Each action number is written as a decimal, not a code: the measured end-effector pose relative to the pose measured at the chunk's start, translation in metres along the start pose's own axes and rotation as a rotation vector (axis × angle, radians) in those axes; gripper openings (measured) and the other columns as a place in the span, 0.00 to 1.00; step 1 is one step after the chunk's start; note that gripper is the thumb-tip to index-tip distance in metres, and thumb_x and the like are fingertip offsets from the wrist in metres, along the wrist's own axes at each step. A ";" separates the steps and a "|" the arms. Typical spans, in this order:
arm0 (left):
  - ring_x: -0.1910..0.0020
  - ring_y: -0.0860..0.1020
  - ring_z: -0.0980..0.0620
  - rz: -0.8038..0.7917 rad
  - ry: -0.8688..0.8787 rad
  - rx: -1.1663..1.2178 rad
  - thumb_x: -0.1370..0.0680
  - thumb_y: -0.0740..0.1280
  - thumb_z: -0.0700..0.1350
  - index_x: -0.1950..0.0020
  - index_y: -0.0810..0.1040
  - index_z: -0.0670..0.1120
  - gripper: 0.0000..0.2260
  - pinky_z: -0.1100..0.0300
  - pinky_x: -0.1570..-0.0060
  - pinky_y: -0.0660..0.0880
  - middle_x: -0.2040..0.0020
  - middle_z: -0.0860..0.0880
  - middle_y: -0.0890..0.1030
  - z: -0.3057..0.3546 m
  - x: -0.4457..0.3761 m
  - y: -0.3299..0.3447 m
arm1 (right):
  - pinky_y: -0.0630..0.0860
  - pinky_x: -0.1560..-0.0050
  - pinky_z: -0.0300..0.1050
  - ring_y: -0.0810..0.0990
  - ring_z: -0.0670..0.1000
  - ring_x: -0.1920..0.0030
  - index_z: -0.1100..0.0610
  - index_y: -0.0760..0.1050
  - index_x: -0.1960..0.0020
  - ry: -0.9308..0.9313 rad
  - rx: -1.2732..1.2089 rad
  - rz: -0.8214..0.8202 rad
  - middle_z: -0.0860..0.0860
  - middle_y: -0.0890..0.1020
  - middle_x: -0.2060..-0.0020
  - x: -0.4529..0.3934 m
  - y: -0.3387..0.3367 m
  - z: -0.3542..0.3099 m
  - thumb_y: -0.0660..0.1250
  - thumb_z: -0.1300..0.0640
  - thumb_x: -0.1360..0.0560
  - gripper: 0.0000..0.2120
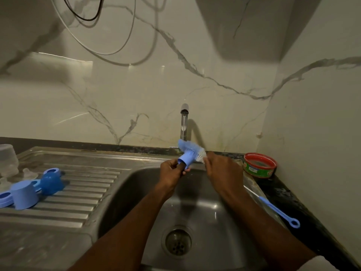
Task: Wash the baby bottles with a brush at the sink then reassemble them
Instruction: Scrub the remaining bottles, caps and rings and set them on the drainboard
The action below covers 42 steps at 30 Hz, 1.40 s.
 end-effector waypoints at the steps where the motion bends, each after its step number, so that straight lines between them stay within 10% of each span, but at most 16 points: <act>1: 0.62 0.82 0.54 0.007 0.010 -0.020 0.19 0.68 0.38 0.43 0.81 0.38 0.07 0.64 0.60 0.79 0.58 0.43 0.85 0.000 -0.001 -0.002 | 0.80 0.57 0.48 0.83 0.52 0.57 0.48 0.77 0.40 -0.033 -0.030 -0.019 0.49 0.84 0.54 0.003 0.002 -0.003 0.59 0.46 0.17 0.12; 11: 0.60 0.81 0.52 -0.012 0.062 -0.112 0.19 0.69 0.47 0.47 0.81 0.45 0.06 0.67 0.66 0.76 0.59 0.45 0.83 -0.001 0.001 0.001 | 0.77 0.52 0.46 0.83 0.52 0.51 0.47 0.77 0.36 -0.061 -0.063 -0.090 0.49 0.85 0.48 0.009 0.009 -0.005 0.60 0.44 0.17 0.14; 15: 0.47 0.82 0.49 -0.028 0.015 0.006 0.22 0.73 0.44 0.39 0.79 0.45 0.13 0.64 0.59 0.80 0.45 0.46 0.83 -0.001 0.001 -0.002 | 0.75 0.56 0.45 0.82 0.51 0.54 0.46 0.77 0.38 -0.056 -0.108 -0.023 0.49 0.84 0.51 0.014 -0.001 -0.009 0.58 0.42 0.17 0.14; 34: 0.48 0.82 0.46 0.198 -0.007 -0.216 0.23 0.73 0.42 0.40 0.80 0.44 0.12 0.50 0.45 0.80 0.47 0.44 0.84 -0.016 -0.018 -0.027 | 0.76 0.53 0.44 0.82 0.51 0.51 0.45 0.77 0.36 -0.104 -0.177 -0.088 0.48 0.84 0.48 0.016 0.006 -0.013 0.59 0.40 0.18 0.16; 42: 0.52 0.84 0.50 0.129 -0.054 -0.143 0.23 0.74 0.49 0.44 0.81 0.44 0.13 0.65 0.62 0.77 0.52 0.46 0.85 -0.015 -0.017 -0.016 | 0.79 0.51 0.49 0.83 0.53 0.52 0.45 0.78 0.36 -0.110 -0.222 -0.119 0.49 0.85 0.50 0.020 0.004 -0.012 0.59 0.39 0.19 0.17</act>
Point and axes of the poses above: each hand's wrist, its own x-axis away from the middle knuckle, its own y-axis out of the palm, z = x × y, the point moved 7 cm from there along -x, towards the middle knuckle
